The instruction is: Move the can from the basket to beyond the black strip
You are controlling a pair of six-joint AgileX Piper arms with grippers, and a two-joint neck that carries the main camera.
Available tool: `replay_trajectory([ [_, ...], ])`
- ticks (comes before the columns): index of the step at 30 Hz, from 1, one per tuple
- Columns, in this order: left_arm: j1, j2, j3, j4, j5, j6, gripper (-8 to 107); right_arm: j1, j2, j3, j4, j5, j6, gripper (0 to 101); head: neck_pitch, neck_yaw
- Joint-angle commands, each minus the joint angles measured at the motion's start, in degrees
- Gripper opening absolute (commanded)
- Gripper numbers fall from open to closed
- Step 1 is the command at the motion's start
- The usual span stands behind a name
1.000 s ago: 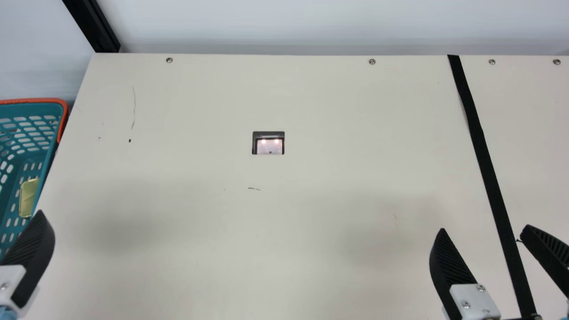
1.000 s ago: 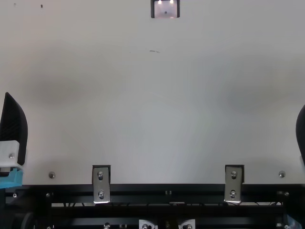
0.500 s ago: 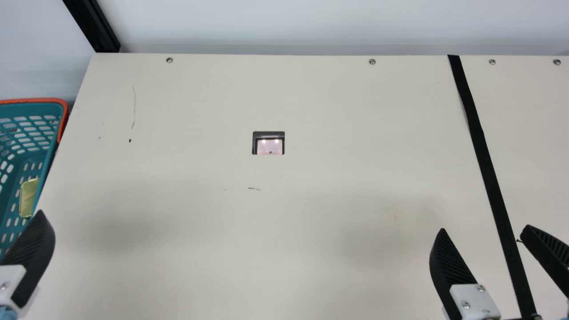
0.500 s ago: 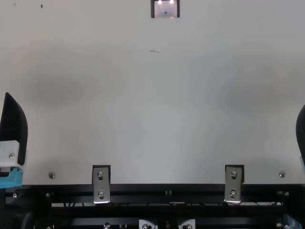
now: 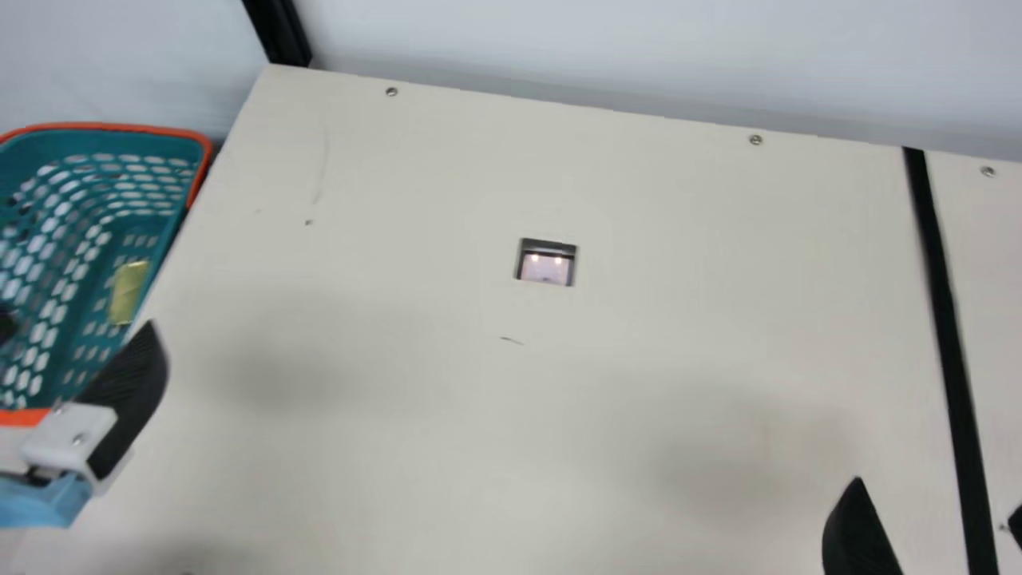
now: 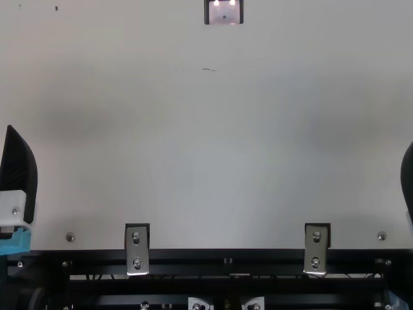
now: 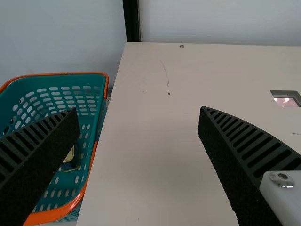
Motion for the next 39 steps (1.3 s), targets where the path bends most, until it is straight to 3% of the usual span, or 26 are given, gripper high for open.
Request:
replay_trajectory([
  [1, 0.00, 0.00, 0.00, 0.00, 0.00, 0.00, 90, 0.00, 0.00, 0.00, 0.00, 0.00, 0.00, 101, -0.75, 2.32],
  [11, 0.00, 0.00, 0.00, 0.00, 0.00, 0.00, 90, 0.00, 0.00, 0.00, 0.00, 0.00, 0.00, 101, -4.46, 9.21],
  [27, 1.15, 0.42, -0.38, 0.49, 0.32, -0.76, 90, 0.00, 0.00, 0.00, 0.00, 0.00, 0.00, 101, -4.46, 9.21],
  [32, 3.52, 5.38, -2.82, 1.92, -2.03, -3.12, 90, 0.00, 0.00, 0.00, 0.00, 0.00, 0.00, 101, -4.46, 9.21],
  [39, 8.08, 18.85, -9.05, 5.30, -6.85, -6.96, 90, 0.00, 0.00, 0.00, 0.00, 0.00, 0.00, 101, -4.46, 9.21],
])
